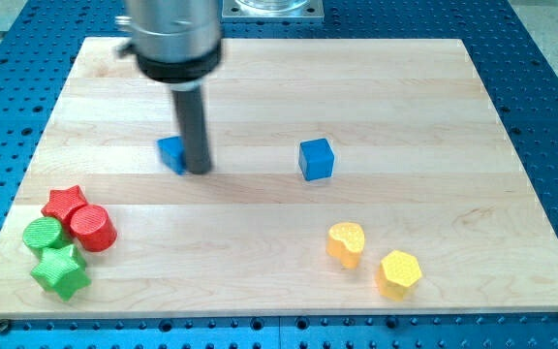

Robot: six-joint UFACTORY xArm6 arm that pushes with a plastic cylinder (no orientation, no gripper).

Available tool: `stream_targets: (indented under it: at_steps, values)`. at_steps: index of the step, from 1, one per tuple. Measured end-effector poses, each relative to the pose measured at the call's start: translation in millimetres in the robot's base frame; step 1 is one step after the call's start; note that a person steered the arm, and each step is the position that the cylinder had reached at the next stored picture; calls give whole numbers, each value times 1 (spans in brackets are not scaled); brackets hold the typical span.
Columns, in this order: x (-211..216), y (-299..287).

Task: Push the blue cube to the top right of the triangle

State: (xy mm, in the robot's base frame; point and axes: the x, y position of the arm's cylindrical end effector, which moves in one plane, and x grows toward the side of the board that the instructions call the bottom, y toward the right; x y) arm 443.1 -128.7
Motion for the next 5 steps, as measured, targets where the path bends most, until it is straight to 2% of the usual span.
stream_targets:
  at_steps: [2,3,5]
  values:
    - [-11,-71]
    - [-20,-77]
    - [-57,135]
